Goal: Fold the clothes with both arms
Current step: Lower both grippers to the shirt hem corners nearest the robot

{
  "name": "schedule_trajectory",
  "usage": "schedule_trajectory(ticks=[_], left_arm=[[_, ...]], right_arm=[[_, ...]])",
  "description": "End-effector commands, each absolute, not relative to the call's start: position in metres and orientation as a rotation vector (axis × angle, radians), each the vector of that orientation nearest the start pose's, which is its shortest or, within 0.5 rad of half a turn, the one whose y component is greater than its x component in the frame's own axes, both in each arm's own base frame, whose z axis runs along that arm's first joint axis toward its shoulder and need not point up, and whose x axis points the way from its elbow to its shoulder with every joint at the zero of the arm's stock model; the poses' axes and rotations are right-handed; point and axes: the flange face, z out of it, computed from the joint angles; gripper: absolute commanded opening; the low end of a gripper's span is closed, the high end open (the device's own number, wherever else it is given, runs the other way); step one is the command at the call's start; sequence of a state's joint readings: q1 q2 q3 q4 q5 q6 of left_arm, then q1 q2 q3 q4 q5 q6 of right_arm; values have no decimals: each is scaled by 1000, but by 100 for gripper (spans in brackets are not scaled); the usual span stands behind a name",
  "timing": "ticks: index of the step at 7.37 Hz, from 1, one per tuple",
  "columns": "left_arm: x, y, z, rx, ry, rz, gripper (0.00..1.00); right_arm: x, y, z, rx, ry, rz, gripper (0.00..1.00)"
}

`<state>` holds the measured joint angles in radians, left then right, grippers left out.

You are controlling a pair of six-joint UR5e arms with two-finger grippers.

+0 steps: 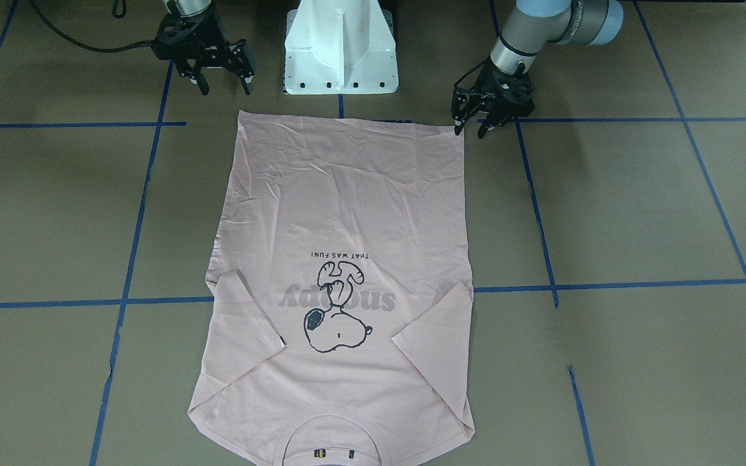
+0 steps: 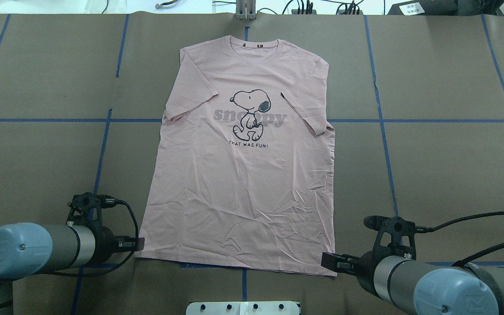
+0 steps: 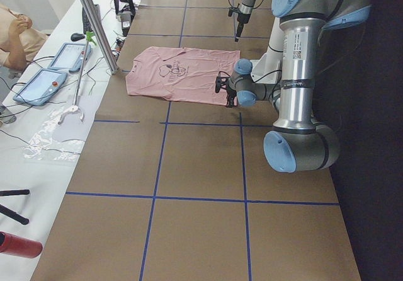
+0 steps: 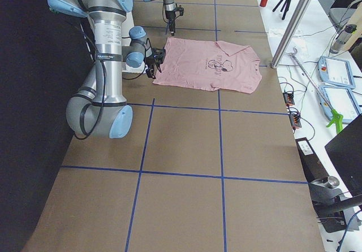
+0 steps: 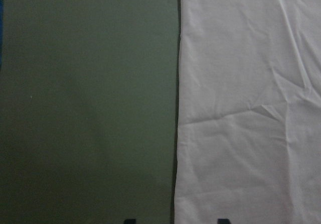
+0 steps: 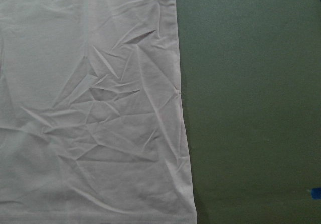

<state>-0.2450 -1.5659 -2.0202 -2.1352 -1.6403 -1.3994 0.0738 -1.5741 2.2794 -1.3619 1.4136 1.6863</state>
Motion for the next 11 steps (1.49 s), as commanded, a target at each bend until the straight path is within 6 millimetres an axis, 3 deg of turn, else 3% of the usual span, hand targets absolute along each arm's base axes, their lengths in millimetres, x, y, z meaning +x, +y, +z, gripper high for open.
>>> schedule_trajectory(ticks=[1,2,4,7,9,10,11], left_arm=[[454,-225,388,115,999,-40,46],[454,-226,389,114,998,-42,45],[455,-226,391,113,993,-42,33],[458,-223,392,110,992,-36,32],[460,-223,390,109,995,-35,19],[460,-223,389,109,997,-35,1],[459,-223,387,111,1001,-34,0]], right_arm=[[-425,-179,314,140,-918,249,97],[-425,-179,314,140,-918,251,97],[-426,-178,315,139,-915,248,97],[-425,-178,314,139,-917,248,97],[-426,-178,315,139,-915,248,97],[-426,-178,315,139,-915,248,97],[-427,-176,316,139,-914,245,96]])
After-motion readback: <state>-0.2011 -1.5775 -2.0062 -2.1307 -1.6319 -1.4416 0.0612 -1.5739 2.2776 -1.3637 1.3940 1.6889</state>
